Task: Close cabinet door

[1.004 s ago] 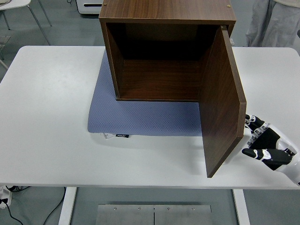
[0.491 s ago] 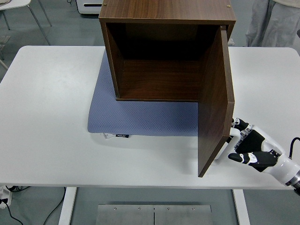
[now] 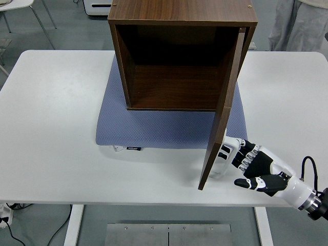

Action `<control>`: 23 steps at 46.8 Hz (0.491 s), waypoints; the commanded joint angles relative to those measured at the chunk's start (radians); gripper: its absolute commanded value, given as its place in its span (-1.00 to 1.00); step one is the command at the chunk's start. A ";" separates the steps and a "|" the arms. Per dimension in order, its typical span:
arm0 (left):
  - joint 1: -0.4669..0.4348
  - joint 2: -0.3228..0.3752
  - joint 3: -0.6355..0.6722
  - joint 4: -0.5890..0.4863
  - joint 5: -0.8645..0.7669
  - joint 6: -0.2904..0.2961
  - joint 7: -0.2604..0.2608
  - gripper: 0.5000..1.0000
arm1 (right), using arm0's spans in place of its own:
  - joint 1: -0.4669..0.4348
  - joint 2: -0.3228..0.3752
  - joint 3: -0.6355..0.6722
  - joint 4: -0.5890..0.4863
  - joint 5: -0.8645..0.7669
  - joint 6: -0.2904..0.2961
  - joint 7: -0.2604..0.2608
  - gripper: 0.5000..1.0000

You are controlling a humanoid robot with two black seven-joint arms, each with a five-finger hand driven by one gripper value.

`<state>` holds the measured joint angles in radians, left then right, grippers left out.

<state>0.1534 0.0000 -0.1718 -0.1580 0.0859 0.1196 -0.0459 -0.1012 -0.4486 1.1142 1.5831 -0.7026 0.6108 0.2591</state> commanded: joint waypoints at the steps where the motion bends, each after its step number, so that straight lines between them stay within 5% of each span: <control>1: 0.000 0.000 0.000 0.000 0.000 0.000 0.000 1.00 | 0.000 0.011 -0.002 0.000 -0.008 0.000 -0.001 1.00; 23: 0.000 0.000 0.000 0.000 0.000 0.000 0.000 1.00 | 0.038 0.045 -0.014 -0.011 -0.012 0.000 -0.003 1.00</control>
<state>0.1534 0.0000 -0.1718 -0.1580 0.0859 0.1196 -0.0461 -0.0665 -0.4050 1.1028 1.5739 -0.7161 0.6109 0.2561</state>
